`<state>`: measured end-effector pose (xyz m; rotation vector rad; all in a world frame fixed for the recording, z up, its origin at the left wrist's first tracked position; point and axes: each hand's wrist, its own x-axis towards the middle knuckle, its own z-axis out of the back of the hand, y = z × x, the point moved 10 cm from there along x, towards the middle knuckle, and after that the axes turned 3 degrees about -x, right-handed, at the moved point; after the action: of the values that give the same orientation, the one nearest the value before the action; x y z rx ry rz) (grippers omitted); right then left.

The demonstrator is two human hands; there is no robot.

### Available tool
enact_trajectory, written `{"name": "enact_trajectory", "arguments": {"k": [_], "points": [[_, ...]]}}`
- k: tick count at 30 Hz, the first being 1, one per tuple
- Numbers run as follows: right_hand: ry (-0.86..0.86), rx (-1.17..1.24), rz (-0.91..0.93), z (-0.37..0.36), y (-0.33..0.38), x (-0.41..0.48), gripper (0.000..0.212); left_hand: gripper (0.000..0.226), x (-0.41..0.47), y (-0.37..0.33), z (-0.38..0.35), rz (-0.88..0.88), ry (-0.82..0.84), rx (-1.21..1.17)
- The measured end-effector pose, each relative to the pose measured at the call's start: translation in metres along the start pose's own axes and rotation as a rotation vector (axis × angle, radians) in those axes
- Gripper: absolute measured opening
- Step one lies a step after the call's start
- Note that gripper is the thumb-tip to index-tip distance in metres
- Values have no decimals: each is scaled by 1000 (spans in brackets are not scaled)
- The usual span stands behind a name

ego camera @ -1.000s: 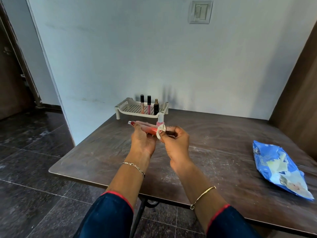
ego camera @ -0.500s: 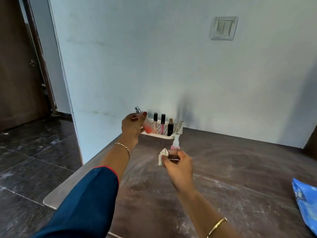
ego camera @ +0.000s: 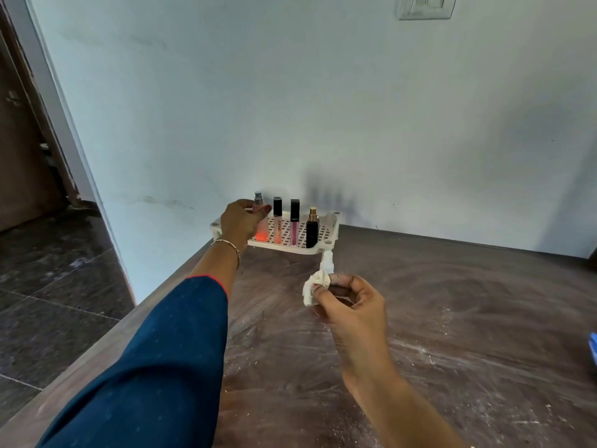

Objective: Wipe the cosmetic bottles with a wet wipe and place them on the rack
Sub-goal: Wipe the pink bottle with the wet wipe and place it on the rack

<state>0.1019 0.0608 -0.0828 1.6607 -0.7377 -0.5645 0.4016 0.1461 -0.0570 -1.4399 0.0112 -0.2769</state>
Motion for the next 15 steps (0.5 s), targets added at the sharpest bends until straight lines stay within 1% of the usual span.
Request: {"name": "enact_trajectory", "arguments": {"k": [4,8,10,15], "points": [[15,1,-7,-3,-1,2,15,43,5,6,0,4,-27,87],[24,-16,4,-4,2,1,15,41,-1,-8,3,-72,-63,242],[24,-20,4,-4,4,1,14,39,-1,-8,5,-68,-68,265],[6,-15,8,2,7,0,14,47,0,-5,9,-43,-71,330]]}}
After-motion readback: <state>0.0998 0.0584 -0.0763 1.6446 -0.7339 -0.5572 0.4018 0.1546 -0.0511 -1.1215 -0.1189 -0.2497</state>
